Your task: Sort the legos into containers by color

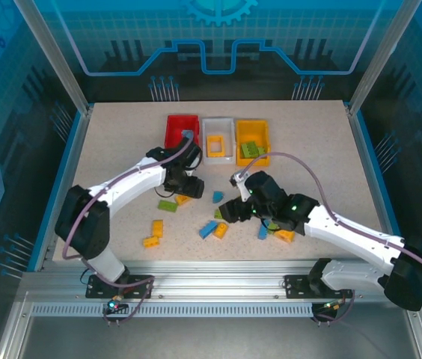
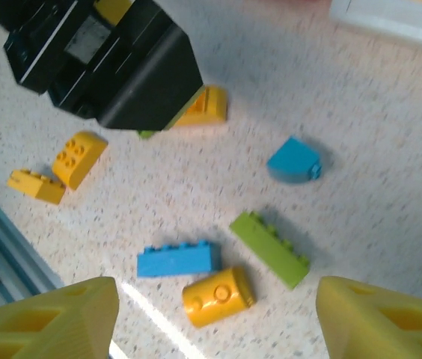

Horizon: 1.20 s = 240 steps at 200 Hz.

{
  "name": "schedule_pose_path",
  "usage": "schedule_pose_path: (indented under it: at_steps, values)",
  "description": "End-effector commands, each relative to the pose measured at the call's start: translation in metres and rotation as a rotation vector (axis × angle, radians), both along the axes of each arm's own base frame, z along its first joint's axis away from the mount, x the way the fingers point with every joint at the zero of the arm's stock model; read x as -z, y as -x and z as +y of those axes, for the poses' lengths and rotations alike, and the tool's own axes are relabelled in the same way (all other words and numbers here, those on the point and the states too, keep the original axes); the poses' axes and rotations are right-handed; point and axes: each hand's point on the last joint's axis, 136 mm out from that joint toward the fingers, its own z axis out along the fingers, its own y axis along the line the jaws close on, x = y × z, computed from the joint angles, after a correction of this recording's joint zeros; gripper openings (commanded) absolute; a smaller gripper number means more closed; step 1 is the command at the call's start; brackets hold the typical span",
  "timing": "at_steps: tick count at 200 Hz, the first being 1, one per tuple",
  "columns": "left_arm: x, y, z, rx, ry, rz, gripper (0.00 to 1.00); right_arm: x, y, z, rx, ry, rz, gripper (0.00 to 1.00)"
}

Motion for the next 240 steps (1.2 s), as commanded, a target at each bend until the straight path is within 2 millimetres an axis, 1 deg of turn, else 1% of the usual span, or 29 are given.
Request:
schedule_pose_path:
  at_steps: [1, 27, 39, 61, 82, 98, 109, 125, 150, 156, 175, 181, 191, 209, 220, 240]
  values:
    - [0.017, -0.007, 0.012, 0.189, -0.116, -0.017, 0.68, -0.006, 0.006, 0.012, 0.007, -0.078, 0.003, 0.75]
    - [0.031, -0.02, 0.016, 0.203, -0.148, 0.004, 0.68, -0.001, 0.012, 0.02, -0.005, -0.101, 0.033, 0.79]
    - [0.04, -0.022, 0.019, 0.203, -0.148, 0.032, 0.68, 0.0, 0.014, 0.022, -0.01, -0.103, 0.037, 0.8]
    - [0.055, -0.018, 0.025, 0.208, -0.15, 0.076, 0.68, 0.001, 0.015, 0.025, -0.008, -0.104, 0.042, 0.8]
    - [0.062, -0.022, 0.028, 0.199, -0.157, 0.078, 0.69, 0.001, 0.015, 0.027, -0.011, -0.105, 0.041, 0.8]
    - [0.066, -0.025, 0.024, 0.19, -0.139, 0.08, 0.69, 0.002, 0.015, 0.028, -0.012, -0.101, 0.043, 0.81]
    - [0.07, -0.024, 0.021, 0.183, -0.12, 0.101, 0.64, 0.002, 0.013, 0.028, -0.007, -0.096, 0.043, 0.8]
    - [0.075, -0.021, 0.016, 0.174, -0.092, 0.126, 0.55, 0.002, 0.012, 0.027, 0.0, -0.093, 0.042, 0.8]
    - [0.074, -0.019, 0.015, 0.151, -0.076, 0.121, 0.41, 0.004, 0.011, 0.025, 0.017, -0.088, 0.042, 0.8]
    - [0.073, -0.02, 0.015, 0.142, -0.074, 0.115, 0.36, 0.004, 0.01, 0.025, 0.02, -0.086, 0.042, 0.8]
    - [0.063, -0.024, 0.012, 0.11, -0.052, 0.086, 0.28, 0.001, 0.008, 0.023, 0.032, -0.081, 0.029, 0.79]
    - [0.057, -0.027, 0.011, 0.093, -0.038, 0.072, 0.27, -0.002, 0.005, 0.021, 0.041, -0.08, 0.021, 0.79]
    - [0.042, -0.033, 0.004, 0.062, 0.0, 0.043, 0.26, -0.008, -0.002, 0.015, 0.072, -0.076, 0.004, 0.78]
    - [0.008, -0.05, -0.011, -0.013, 0.084, -0.012, 0.26, -0.022, -0.026, -0.005, 0.175, -0.101, -0.009, 0.76]
    - [-0.012, -0.062, -0.021, -0.05, 0.113, -0.046, 0.26, -0.034, -0.044, -0.019, 0.251, -0.151, -0.019, 0.75]
    - [-0.047, -0.085, -0.041, -0.096, 0.174, -0.118, 0.26, -0.055, -0.078, -0.037, 0.348, -0.252, -0.036, 0.74]
